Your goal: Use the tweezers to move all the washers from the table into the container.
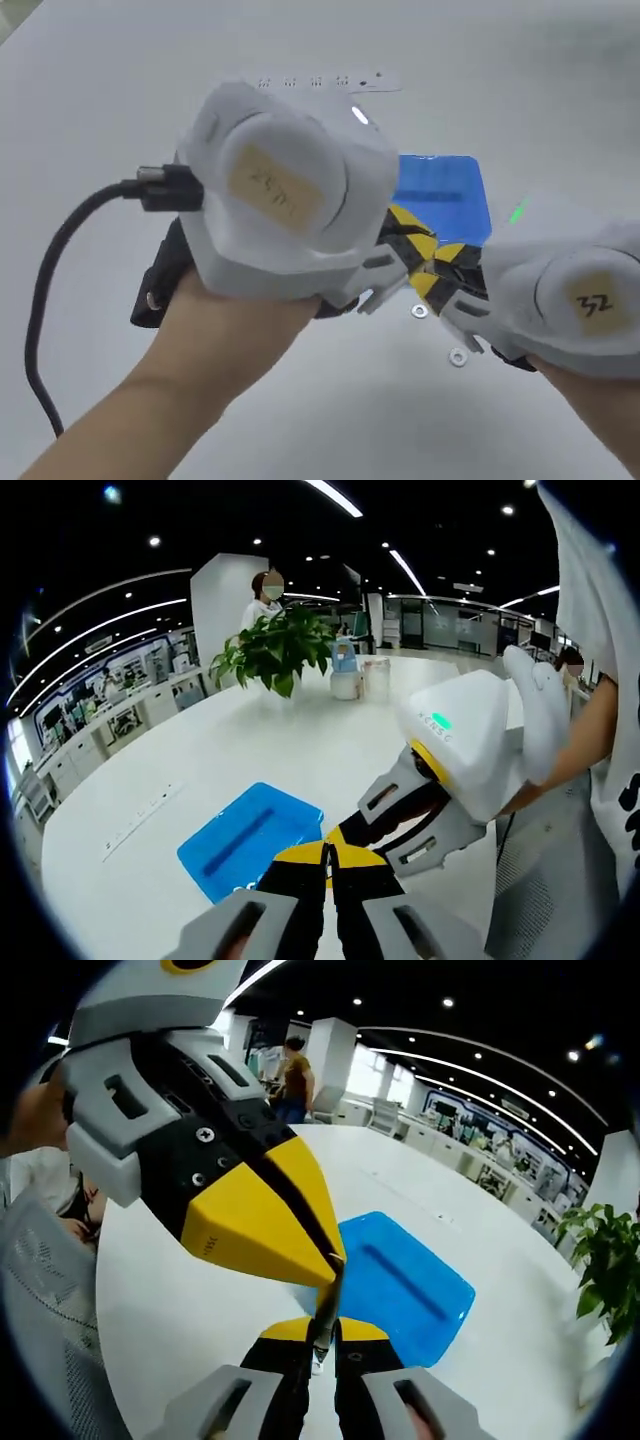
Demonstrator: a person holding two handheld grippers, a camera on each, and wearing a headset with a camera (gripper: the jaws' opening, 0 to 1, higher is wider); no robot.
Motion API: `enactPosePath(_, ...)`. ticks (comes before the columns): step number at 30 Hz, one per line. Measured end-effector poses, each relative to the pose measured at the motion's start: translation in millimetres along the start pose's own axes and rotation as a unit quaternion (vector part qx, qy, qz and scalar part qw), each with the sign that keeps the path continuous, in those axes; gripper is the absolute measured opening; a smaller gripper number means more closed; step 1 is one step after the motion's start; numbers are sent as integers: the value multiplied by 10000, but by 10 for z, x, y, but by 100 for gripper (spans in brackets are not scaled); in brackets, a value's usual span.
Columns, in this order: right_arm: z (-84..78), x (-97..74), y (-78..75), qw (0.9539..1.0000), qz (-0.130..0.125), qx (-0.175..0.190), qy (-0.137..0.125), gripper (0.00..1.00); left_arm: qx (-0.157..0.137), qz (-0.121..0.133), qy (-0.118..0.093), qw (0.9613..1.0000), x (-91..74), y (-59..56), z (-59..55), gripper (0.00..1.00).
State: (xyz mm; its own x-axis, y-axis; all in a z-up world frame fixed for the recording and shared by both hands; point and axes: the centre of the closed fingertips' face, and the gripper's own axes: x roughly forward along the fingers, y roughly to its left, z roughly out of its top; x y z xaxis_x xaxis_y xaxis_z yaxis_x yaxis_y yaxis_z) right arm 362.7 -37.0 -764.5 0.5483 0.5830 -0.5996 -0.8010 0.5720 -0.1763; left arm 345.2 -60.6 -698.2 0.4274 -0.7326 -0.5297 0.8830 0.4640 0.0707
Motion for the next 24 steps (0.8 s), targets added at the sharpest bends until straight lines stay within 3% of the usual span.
enactPosePath(3, -20, 25, 11, 9992, 136, 382, -68, 4, 65, -8, 54, 10000, 13, 2, -20, 0)
enactPosePath(7, -59, 61, 17, 9989, 144, 450, -5, 4, 89, -32, 133, 9999, 46, 10, -57, 0)
enactPosePath(24, -150, 109, 55, 9992, 201, 336, 86, 4, 204, 1, 235, 9995, 85, -2, -157, 0)
